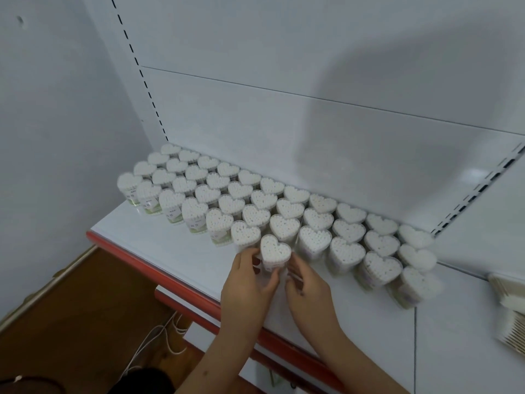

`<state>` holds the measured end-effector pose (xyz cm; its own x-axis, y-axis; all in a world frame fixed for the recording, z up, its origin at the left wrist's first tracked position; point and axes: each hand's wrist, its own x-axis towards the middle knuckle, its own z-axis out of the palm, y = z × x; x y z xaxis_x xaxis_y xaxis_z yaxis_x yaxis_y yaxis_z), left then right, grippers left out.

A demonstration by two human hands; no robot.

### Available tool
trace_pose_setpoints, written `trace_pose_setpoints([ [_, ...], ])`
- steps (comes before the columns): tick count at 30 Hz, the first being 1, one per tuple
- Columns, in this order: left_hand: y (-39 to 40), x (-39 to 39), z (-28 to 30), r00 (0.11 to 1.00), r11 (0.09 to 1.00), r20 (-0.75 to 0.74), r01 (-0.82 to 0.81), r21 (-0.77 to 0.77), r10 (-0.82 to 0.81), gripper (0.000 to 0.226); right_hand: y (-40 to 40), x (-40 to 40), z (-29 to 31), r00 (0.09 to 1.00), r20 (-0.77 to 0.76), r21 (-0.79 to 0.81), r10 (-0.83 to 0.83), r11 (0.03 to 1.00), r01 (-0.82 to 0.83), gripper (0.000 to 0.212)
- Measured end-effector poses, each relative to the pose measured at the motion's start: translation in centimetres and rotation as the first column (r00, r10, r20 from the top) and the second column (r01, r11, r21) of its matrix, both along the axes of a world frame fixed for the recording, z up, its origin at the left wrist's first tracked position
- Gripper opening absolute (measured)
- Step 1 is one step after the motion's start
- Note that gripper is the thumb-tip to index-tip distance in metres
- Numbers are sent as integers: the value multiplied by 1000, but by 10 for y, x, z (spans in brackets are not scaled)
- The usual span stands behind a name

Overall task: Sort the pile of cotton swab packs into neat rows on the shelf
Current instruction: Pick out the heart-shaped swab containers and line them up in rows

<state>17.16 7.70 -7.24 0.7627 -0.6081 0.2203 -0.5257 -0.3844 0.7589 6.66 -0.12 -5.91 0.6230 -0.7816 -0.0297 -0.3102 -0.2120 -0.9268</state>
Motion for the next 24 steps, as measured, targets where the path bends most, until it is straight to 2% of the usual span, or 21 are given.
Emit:
trace_pose_setpoints([
  [3,-6,-1,-2,1000,1000,-16,-26,15,26,36,-1,1,9,1000,22,57,-7,998,5,52],
  [7,-13,-3,-8,997,997,23,-71,45,70,39,-5,4,12,999,30,99,-40,994,37,37],
  [14,2,5,-3,1000,1000,7,8,10,-8,41,1,-15,28,996,-58,97,-74,992,79,36],
  [17,17,-13,14,990,997,132,52,-53,-45,35,-2,-33,58,990,12,-6,-140,990,140,25],
  [21,-13,-60,38,944,950,174,297,-94,-278,15,-29,-67,107,956,138,-262,-257,922,286,34],
  [24,-56,-108,54,840,845,197,528,-80,-506,35,-55,-106,136,936,123,-458,-329,818,347,47],
])
